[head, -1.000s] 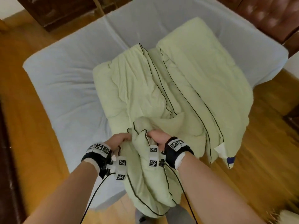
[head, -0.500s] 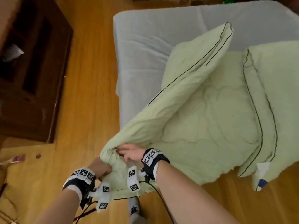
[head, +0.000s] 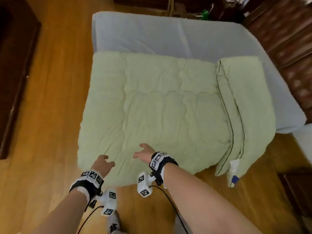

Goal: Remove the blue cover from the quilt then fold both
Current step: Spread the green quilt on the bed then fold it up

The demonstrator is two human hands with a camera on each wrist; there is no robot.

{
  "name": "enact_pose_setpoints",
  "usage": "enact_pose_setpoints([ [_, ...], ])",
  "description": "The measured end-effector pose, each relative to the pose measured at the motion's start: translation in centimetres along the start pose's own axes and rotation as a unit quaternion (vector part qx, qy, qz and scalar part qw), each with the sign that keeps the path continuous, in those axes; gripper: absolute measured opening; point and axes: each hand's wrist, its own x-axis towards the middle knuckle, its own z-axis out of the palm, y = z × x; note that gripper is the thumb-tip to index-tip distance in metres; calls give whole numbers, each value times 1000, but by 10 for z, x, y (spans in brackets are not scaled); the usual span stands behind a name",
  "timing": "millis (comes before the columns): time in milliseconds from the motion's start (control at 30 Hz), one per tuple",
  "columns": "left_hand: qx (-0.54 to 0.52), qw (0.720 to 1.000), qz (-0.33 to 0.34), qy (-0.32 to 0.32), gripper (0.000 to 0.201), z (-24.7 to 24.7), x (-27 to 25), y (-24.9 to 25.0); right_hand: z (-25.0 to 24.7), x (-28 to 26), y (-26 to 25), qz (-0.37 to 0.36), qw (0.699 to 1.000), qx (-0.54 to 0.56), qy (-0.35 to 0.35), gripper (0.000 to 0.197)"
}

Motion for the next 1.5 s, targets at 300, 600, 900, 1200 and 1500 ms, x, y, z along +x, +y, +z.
enact_pose_setpoints([
  [300,88,977,181,-72,47,231,9,314,-364,48,187,171,946,29,273,125],
  [600,301,939,163,-29,79,437,118,472,-560,171,318,228,919,-24,320,149],
  [900,416,892,130,-124,92,480,188,485,-577,236,357,157,907,-110,375,62],
  [1200,158,964,101,-189,72,381,126,497,-558,135,230,53,937,-124,322,33],
  [1500,-25,977,83,-193,53,194,99,422,-364,107,72,-23,953,-165,252,30],
])
